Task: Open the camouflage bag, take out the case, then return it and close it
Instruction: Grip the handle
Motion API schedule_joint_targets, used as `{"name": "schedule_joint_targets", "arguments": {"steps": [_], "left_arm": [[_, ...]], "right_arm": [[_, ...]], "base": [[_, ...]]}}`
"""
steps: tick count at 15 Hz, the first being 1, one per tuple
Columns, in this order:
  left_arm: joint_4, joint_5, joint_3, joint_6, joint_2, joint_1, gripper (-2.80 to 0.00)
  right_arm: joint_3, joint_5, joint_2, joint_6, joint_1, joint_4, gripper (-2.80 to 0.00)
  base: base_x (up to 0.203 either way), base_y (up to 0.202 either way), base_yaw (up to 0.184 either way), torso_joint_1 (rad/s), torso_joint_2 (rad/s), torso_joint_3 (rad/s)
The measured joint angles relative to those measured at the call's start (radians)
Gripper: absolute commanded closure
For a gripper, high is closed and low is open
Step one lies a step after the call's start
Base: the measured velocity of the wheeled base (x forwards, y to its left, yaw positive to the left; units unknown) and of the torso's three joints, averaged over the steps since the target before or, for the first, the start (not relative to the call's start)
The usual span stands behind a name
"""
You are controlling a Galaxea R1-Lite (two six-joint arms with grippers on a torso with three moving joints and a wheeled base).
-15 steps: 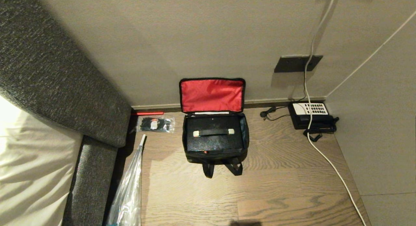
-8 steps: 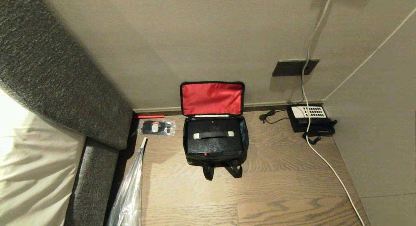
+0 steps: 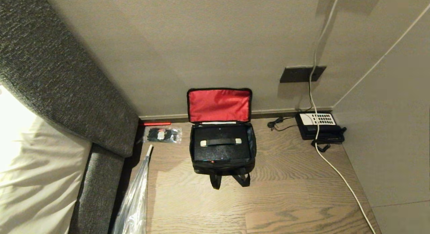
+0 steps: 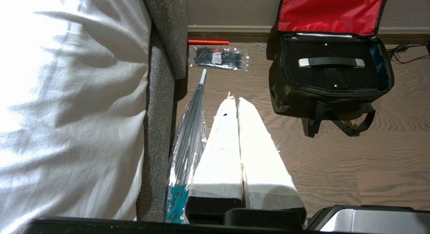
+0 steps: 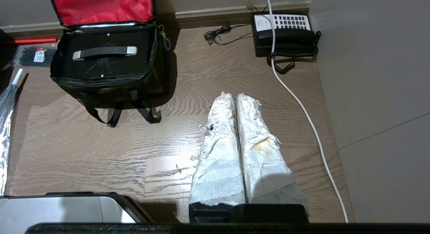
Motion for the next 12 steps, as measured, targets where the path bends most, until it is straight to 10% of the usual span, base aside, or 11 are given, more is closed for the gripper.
{"name": "schedule_joint_targets", "arguments": {"steps": [12], "left_arm": [[0.001, 0.003, 0.002, 0.000, 0.000, 0.000, 0.00]], "right_arm": [[0.000, 0.000, 0.000, 0.000, 0.000, 0.000, 0.00]], "base": [[0.000, 0.000, 0.000, 0.000, 0.00, 0.000]]}}
